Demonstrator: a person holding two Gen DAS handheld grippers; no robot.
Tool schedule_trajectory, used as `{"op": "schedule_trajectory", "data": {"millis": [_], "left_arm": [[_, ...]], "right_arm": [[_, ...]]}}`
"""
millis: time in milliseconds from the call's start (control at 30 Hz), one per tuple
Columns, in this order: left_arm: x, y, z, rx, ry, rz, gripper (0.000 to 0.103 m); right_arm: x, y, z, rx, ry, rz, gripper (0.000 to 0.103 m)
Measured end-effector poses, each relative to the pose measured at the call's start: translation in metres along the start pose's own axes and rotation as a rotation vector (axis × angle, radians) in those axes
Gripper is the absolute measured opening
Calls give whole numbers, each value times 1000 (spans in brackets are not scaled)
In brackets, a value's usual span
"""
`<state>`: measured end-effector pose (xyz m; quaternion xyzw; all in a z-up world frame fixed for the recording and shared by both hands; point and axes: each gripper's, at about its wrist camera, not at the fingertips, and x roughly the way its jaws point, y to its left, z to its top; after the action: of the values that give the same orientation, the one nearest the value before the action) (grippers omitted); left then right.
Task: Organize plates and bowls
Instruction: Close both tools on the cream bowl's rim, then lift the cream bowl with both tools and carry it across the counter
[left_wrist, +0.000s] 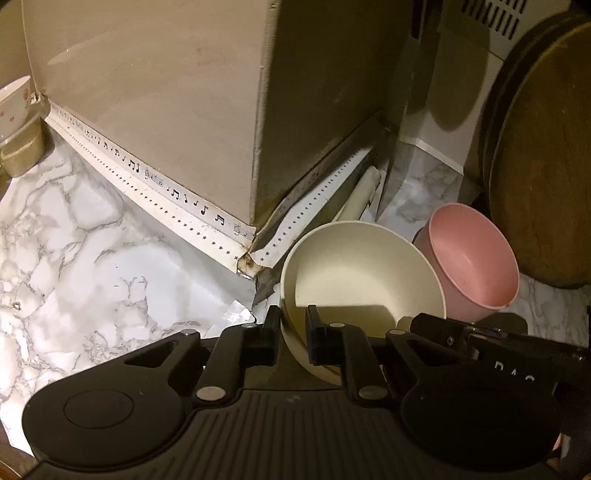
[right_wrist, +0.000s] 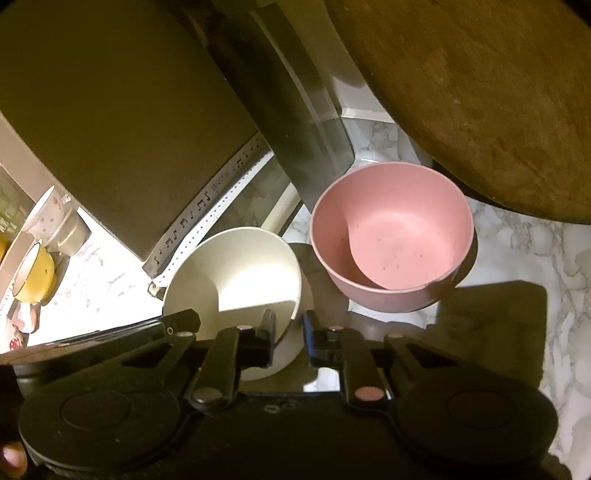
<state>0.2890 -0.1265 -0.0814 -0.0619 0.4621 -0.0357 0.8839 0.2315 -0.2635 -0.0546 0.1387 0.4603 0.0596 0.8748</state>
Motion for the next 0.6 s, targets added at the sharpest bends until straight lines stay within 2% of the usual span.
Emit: {"op": "schedule_trajectory", "data": {"millis": [400,600], "left_arm": [[-37,-12,-17,45,7,-35,14],[-64,-23,-32,100,2,-54,14]], "right_arm": [[-43,3,-13,-22,-6,13,14],[-70,1,-28,-14,-2,13,14]]}}
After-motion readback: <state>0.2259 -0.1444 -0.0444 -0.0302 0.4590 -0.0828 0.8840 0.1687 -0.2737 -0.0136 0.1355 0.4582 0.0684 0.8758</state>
